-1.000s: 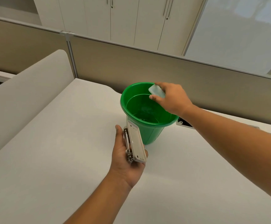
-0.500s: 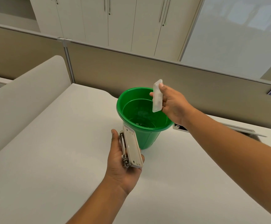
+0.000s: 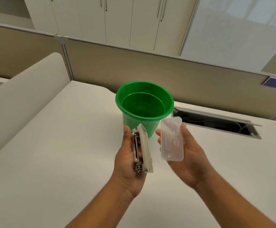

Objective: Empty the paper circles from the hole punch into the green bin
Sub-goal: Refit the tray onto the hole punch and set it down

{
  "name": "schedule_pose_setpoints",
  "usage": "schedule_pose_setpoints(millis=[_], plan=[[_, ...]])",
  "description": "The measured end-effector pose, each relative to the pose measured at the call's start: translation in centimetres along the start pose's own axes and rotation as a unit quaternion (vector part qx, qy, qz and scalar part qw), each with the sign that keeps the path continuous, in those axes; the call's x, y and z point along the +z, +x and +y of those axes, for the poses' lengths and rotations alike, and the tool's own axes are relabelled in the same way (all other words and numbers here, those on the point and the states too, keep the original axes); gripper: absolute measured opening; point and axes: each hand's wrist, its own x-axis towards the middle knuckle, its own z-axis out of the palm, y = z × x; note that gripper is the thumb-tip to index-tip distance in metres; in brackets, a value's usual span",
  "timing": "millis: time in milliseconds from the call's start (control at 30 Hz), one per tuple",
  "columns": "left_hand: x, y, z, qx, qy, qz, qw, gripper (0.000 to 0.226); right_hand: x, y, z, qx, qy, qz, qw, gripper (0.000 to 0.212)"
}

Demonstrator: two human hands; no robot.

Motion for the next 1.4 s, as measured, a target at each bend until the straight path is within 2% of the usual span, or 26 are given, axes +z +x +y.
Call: schedule_pose_setpoints(millis=[200,367,867,1000,1133,1400], plan=[[-1.0,-2.9,-4.0,-0.047,0.090,0.028,0.994,0.052,-1.0,-5.1,6.2,0.046,0.052,0.067,0.995,0.051],[-1.8,-5.1,-6.5,-0.063,0.165,0.066,0.982,0.059,-1.3,-7.8,8.3,0.058,0.045,0.079,0.994,0.054],[-1.8,-7.5,-9.1,0.033,0.357,0.140,0.923,0.076,-1.6,-11.7,9.8,0.100,0.099,0.091,0.986,0.049],[-2.1,-7.9,-9.3,0.062,0.399,0.155,0.901,0.060,-1.5,-12.1,10.1,0.098,0.067,0.091,0.989,0.048],[-2.7,-8.0,-9.0,0.064,0.427,0.171,0.885,0.049,-1.4,-12.4,10.4,0.082,-0.001,0.091,0.993,0.039],[-3.3,-8.8,-8.3,0.044,0.422,0.144,0.894,0.046,-1.0,-12.8,9.7,0.005,-0.216,0.142,0.966,0.029]])
